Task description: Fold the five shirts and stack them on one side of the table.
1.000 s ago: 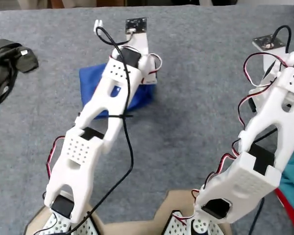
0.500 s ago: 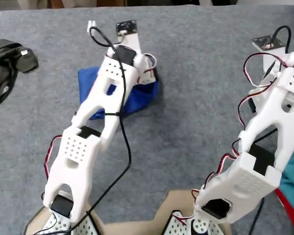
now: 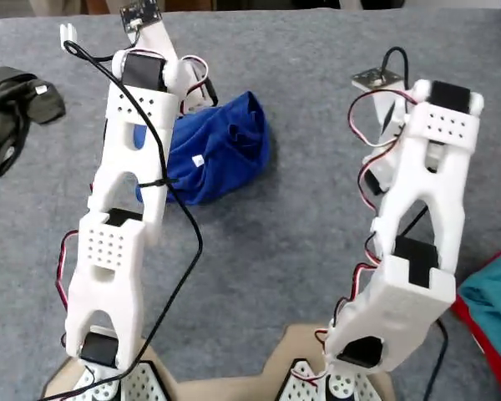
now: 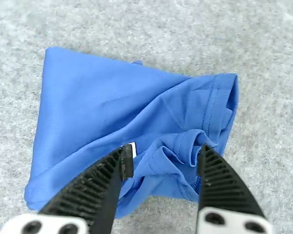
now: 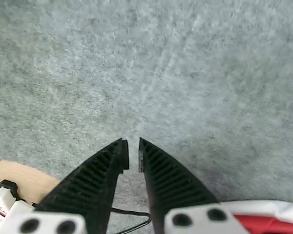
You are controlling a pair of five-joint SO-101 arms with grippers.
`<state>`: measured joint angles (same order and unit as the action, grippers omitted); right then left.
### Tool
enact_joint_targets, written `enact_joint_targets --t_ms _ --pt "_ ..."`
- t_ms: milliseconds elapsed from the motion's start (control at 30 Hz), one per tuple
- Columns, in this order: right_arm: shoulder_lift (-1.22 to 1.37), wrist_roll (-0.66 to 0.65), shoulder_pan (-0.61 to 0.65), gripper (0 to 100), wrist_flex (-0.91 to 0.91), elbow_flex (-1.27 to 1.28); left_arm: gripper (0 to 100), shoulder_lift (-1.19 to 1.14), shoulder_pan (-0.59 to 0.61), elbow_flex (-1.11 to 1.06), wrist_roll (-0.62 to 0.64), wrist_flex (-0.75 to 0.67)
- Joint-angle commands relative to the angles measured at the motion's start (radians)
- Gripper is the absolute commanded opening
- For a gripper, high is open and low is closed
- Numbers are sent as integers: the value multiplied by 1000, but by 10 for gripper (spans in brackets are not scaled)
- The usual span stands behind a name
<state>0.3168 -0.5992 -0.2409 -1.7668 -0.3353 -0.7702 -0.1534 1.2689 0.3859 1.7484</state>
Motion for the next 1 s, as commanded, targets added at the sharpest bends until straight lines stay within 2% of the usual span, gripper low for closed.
enact_joint_targets --t_ms 0,233,500,767,967 --pt "-74 11 4 58 -8 4 214 16 -37 -112 -8 -5" --pt "-74 5 -85 58 -8 4 205 -156 -114 -219 -5 -129" --pt "-74 5 -140 58 -8 4 114 -180 -203 -129 -8 11" --pt "-74 5 -140 58 -8 4 116 -180 -367 -126 -3 12" --pt "-74 5 -139 58 0 -4 119 -179 -402 -127 -3 12"
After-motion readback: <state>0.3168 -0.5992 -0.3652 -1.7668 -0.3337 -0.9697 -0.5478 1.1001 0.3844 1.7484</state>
